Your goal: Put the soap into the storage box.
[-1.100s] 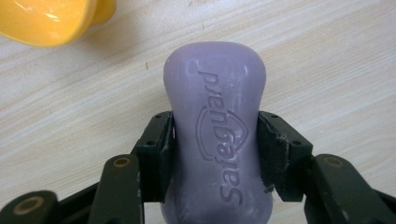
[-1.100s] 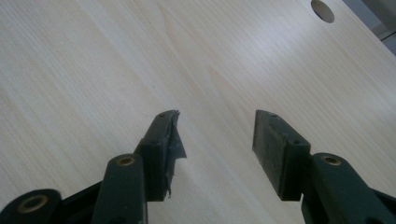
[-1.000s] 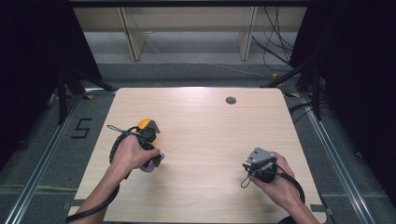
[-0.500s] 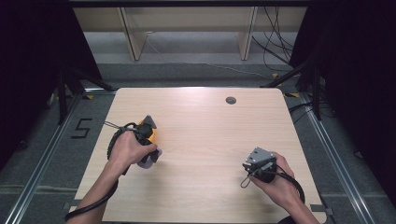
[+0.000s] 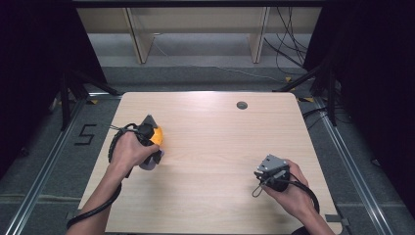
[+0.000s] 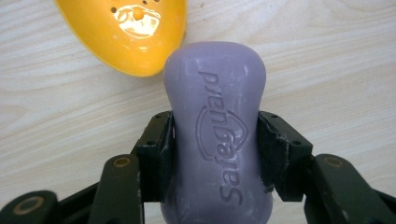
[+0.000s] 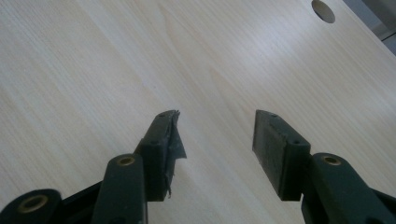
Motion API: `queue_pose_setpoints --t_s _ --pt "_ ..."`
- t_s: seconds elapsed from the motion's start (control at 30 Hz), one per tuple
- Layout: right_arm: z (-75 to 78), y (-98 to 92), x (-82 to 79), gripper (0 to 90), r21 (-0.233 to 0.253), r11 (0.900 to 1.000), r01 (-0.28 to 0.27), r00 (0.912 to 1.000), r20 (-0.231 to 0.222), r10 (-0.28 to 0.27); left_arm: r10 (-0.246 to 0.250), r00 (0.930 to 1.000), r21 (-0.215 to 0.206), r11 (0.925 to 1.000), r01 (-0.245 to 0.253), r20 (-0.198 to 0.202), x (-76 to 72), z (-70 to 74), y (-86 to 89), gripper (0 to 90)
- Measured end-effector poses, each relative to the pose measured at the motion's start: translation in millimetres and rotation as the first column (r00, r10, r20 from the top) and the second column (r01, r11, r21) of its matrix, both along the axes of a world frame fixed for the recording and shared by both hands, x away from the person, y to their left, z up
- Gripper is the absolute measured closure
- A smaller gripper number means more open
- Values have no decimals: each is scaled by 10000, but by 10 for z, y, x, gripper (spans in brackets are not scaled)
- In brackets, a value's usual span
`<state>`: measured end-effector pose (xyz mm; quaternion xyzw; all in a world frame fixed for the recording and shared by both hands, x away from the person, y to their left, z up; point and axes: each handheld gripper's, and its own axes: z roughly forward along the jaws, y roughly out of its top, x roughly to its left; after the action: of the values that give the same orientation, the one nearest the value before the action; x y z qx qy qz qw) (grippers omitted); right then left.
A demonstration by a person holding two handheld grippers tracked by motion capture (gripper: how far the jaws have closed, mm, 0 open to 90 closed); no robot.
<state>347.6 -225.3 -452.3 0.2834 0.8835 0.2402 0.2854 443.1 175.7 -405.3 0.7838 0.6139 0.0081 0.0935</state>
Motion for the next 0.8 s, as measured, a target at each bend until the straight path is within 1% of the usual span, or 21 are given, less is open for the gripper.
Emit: queue_pose_setpoints --t_s 0.03,0.07,0.1,0.13,0.2,0.23,0.27,0.33,0.37,0.4,0.47,0.53,0.57,0.6,0.7,0.73,0.77,0.8 --pt "0 0 0 507 0 10000 -4 10000 3 4 27 10000 -30 10000 -27 57 8 -7 7 481" --pt "2 1 -3 507 37 10000 43 10000 -56 -43 6 10000 -22 10000 -6 28 14 -6 13 481" --pt "0 -1 2 507 -1 10000 -10 10000 -9 10 -100 9999 51 9999 99 68 25 -6 23 481" --pt "0 0 1 507 5 10000 3 10000 -16 -3 53 9999 12 10000 -53 98 30 -11 20 481" --pt "1 1 -1 507 19 10000 17 10000 -33 -17 191 9997 -8 9998 -191 180 41 -16 21 481" --pt "1 -1 0 507 8 10000 5 10000 -11 -5 125 9998 30 9999 -126 152 52 -10 32 481" --pt "1 -1 0 507 8 10000 5 10000 -11 -5 194 9996 15 9998 -194 205 62 -11 37 481" --pt "2 3 -8 507 63 9999 101 9999 -113 -100 66 9995 121 9999 -70 301 86 -6 57 481" --pt "3 3 -8 507 59 9999 90 9999 -120 -89 239 9991 79 9997 -242 338 89 -10 52 481" --pt "3 0 -1 507 32 10000 29 10000 -30 -29 135 9995 152 9998 -140 303 100 -4 62 481" --pt "2 -2 0 508 8 10000 -16 10000 19 16 38 9993 229 9997 -46 362 124 1 82 481" --pt "2 -2 0 507 13 10000 -9 10000 16 9 356 9985 146 9992 -362 415 132 -3 72 481" --pt "2 -2 0 507 14 10000 -9 10000 16 9 349 9985 139 9993 -355 420 142 -1 76 481" --pt "3 -2 0 507 12 10000 -12 10000 20 12 209 9987 191 9996 -218 457 149 1 87 481" --pt "7 -3 -2 507 19 10000 -8 10000 14 8 286 9986 133 9995 -292 443 163 5 87 481" --pt "7 -1 -8 507 45 10000 51 10000 -67 -50 392 9978 78 9992 -397 528 169 3 83 481" --pt "7 -1 -8 507 44 10000 50 10000 -64 -50 263 9982 164 9995 -273 533 178 7 92 481" --pt "7 -1 -8 507 46 10000 55 10000 -66 -55 355 9978 143 9992 -363 552 182 6 89 481"
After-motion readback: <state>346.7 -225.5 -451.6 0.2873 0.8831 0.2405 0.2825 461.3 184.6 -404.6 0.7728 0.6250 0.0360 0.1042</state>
